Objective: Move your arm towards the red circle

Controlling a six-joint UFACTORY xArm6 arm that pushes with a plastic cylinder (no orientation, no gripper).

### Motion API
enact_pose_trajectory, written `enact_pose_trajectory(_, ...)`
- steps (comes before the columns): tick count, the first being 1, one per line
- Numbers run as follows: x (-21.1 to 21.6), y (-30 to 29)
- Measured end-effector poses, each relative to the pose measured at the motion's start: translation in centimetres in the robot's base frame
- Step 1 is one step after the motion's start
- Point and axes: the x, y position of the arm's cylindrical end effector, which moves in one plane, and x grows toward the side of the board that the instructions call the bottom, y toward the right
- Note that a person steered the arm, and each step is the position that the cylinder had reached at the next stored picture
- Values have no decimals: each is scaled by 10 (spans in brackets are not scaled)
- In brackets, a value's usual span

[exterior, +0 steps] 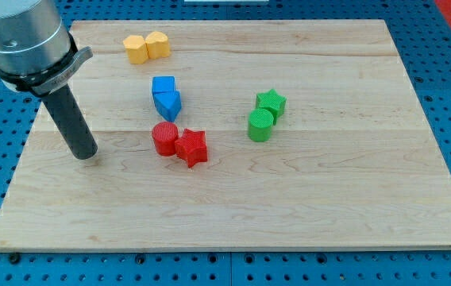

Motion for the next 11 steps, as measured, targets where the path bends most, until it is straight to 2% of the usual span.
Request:
enact_pose_trajectory(8,0,11)
enact_pose_trajectory(10,4,88)
enact_pose_trajectory(11,4,88)
